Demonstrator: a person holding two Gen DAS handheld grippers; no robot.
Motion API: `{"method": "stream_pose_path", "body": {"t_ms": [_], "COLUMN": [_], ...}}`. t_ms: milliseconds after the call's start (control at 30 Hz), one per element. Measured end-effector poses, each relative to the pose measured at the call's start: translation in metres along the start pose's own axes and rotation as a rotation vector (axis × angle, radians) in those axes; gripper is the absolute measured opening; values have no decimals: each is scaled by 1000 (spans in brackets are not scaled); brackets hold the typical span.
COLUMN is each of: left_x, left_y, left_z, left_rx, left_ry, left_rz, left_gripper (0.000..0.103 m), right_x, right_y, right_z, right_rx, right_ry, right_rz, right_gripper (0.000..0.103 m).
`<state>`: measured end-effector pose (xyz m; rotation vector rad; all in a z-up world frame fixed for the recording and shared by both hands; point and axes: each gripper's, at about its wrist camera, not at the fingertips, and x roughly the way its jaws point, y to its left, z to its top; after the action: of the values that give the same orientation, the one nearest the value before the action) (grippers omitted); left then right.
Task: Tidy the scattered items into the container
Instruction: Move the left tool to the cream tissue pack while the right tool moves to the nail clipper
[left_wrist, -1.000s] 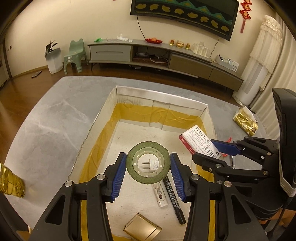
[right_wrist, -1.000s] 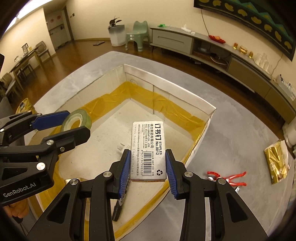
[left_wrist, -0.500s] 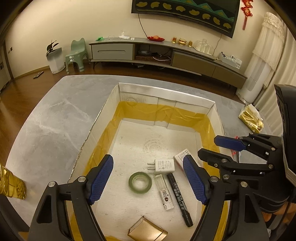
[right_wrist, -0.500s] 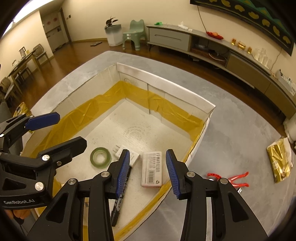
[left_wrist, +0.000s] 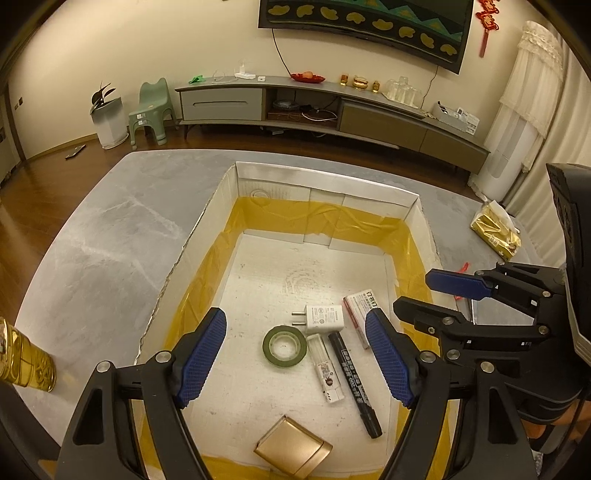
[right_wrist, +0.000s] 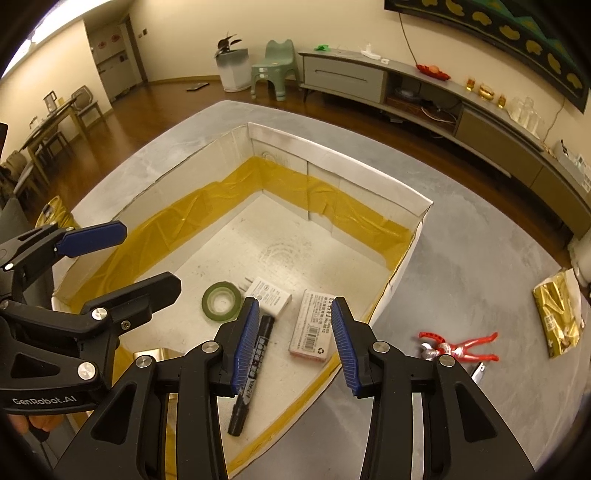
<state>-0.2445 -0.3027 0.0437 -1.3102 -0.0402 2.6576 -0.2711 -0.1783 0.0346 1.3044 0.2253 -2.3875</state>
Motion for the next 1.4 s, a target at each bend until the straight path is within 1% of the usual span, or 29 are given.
{"method": "stream_pose_path", "body": {"t_ms": [267, 633, 900, 1067, 1300, 1400], "left_x": [-16, -55, -82, -96, -106, -102], "left_y": [-1, -8, -19, -28, -37, -37], "left_z": [-10, -39, -79, -105, -146, -165], "left_rx": [5, 23, 33, 49, 65, 59], "left_ry": [-9, -29, -28, -29, -24, 0], "left_rz": [-3, -13, -42, -52, -43, -46], "left_gripper": [79, 79, 79, 79, 79, 79], "right_x": [-14, -56, -86, -101, -114, -114], "right_y": [9, 22, 26, 22, 1, -13], "right_z": [-13, -48, -81, -102, -136, -149], "right_rx": [-8, -18, -14, -3, 40, 70], "right_ry": [-6, -43, -68, -80, -84, -76], "right_rz": [8, 37, 53, 50, 44, 36], "right_gripper": [44, 44, 44, 44, 44, 44]}}
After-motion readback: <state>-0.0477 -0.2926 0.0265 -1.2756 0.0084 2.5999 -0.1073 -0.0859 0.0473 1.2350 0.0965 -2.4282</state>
